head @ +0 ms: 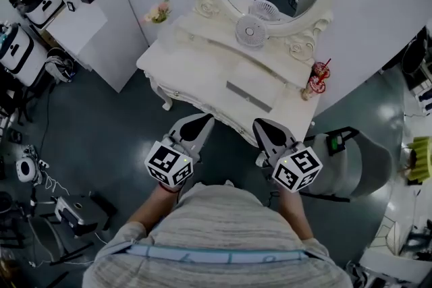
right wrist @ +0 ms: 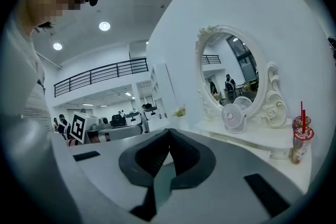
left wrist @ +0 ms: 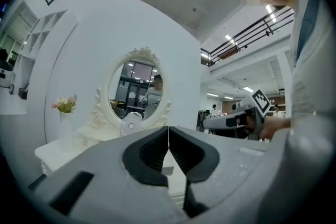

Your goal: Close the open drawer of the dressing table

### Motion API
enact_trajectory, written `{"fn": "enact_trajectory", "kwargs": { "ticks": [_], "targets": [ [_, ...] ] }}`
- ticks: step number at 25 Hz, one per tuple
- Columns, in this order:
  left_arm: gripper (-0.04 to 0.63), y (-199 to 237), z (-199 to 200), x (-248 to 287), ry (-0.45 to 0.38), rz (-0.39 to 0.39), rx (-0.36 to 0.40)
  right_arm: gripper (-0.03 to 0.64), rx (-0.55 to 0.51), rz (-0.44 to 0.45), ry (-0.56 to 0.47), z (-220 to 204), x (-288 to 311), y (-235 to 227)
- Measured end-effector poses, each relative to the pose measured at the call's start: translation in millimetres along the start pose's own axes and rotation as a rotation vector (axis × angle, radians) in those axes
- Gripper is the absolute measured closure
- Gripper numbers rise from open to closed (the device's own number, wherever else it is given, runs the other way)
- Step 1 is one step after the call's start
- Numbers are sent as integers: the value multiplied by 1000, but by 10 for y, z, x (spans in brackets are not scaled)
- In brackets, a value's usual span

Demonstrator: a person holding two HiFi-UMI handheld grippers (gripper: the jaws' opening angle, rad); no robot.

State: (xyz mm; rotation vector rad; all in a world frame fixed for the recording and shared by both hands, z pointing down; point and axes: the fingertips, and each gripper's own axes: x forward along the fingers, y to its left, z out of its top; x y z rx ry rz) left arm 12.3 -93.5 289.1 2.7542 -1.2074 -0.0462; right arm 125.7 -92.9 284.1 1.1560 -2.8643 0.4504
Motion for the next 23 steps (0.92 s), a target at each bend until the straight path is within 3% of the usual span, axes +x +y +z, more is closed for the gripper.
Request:
{"fn": "enact_trajectory", "kwargs": {
  "ticks": [9, 23],
  "targets": [
    [578, -84, 222, -204, -75, -90, -37, 607, 6, 8, -38, 138, 19, 136],
    [578, 83, 280, -335, -94, -67, -44, 607, 5, 56, -29, 153, 250, 266]
  ]
}}
